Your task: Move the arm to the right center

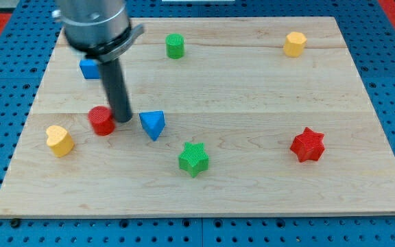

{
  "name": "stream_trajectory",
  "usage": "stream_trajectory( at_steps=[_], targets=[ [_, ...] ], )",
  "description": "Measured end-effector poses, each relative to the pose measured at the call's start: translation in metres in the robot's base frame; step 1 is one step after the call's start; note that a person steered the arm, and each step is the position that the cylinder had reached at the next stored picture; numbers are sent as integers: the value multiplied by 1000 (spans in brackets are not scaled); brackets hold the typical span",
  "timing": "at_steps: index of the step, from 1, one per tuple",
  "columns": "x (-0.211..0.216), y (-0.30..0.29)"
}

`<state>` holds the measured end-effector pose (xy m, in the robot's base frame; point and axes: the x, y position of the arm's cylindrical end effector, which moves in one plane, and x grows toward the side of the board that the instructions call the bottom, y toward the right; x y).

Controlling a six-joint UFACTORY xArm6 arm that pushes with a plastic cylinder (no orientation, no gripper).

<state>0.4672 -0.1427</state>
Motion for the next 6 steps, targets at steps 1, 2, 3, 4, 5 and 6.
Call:
stream_trajectory(
  at_steps=[1, 2, 3, 4, 5, 6],
  targets=[
    [-15, 51],
    [-42, 139],
    [-68, 221],
    [-82, 353],
    [-17, 445],
    [45, 402]
  ],
)
